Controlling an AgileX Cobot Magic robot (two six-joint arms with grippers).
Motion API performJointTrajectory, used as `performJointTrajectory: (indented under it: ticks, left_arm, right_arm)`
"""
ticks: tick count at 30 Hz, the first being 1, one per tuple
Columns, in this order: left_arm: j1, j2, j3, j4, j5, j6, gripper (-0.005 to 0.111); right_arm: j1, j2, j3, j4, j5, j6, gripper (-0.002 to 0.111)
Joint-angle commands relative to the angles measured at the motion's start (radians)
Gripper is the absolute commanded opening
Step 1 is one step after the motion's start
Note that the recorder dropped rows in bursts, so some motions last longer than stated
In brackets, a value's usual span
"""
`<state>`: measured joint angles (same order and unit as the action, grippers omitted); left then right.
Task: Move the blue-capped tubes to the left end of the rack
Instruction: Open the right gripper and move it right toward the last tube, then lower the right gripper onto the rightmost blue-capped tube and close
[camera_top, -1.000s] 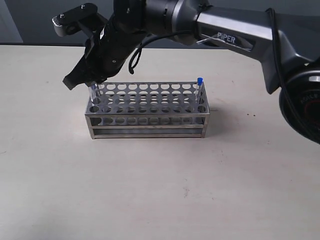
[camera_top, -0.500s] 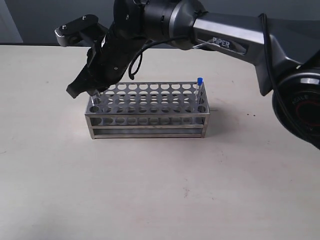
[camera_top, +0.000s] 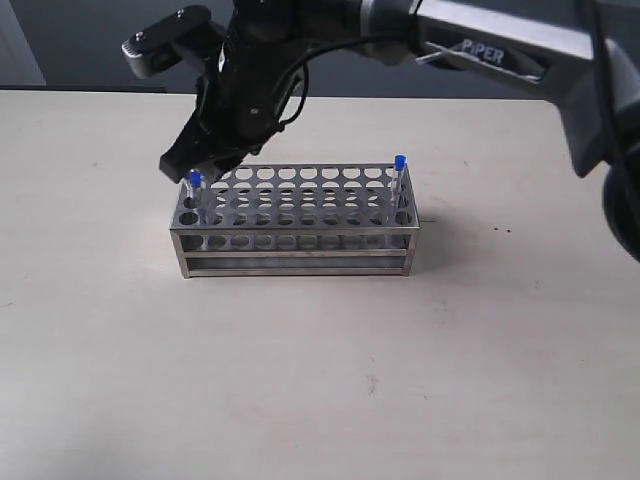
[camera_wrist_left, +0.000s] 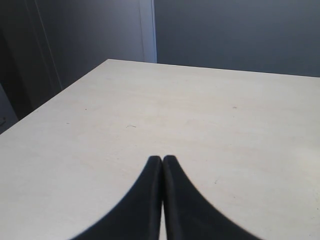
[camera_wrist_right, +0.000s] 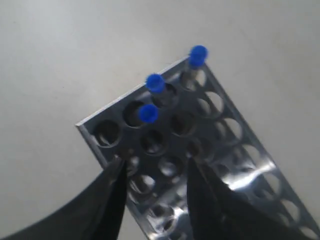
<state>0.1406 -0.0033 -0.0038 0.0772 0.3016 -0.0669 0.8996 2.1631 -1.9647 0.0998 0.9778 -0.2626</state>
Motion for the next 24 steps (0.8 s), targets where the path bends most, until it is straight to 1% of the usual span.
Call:
performJointTrajectory:
  ticks: [1, 3, 5, 7, 10, 13, 16, 19, 24]
  left_arm:
    - [-0.005, 0.003, 0.004, -0.005, -0.011, -0.002, 0.0]
    - [-0.005, 0.003, 0.004, -0.005, -0.011, -0.002, 0.0]
    - [-0.005, 0.003, 0.004, -0.005, -0.011, -0.002, 0.0]
    - [-0.005, 0.003, 0.004, -0.005, -0.011, -0.002, 0.0]
    - [-0.005, 0.003, 0.004, -0.005, -0.011, -0.002, 0.0]
    - [-0.005, 0.003, 0.004, -0.005, -0.011, -0.002, 0.0]
    - [-0.005, 0.003, 0.004, -0.005, -0.011, -0.002, 0.0]
    - [-0.005, 0.003, 0.004, -0.005, -0.011, -0.002, 0.0]
    - [-0.005, 0.003, 0.004, -0.005, -0.011, -0.002, 0.0]
  right_arm:
    - [-0.007, -0.069, -0.002, -0.295, 0.089, 0.18, 0.04]
    - [-0.027, -0.089, -0.002, -0.387, 0.135, 0.253, 0.039]
    - [-0.069, -0.102, -0.002, -0.409, 0.189, 0.292, 0.039]
    - [-0.125, -0.106, -0.002, -0.381, 0.242, 0.301, 0.039]
    - [-0.202, -0.103, 0.022, -0.304, 0.243, 0.296, 0.039]
    - [-0.253, -0.103, 0.064, -0.281, 0.243, 0.29, 0.039]
    - [-0.282, -0.103, 0.102, -0.257, 0.232, 0.273, 0.039]
    - [-0.301, -0.094, 0.131, -0.153, 0.189, 0.222, 0.039]
    - [-0.303, -0.094, 0.14, -0.142, 0.139, 0.218, 0.039]
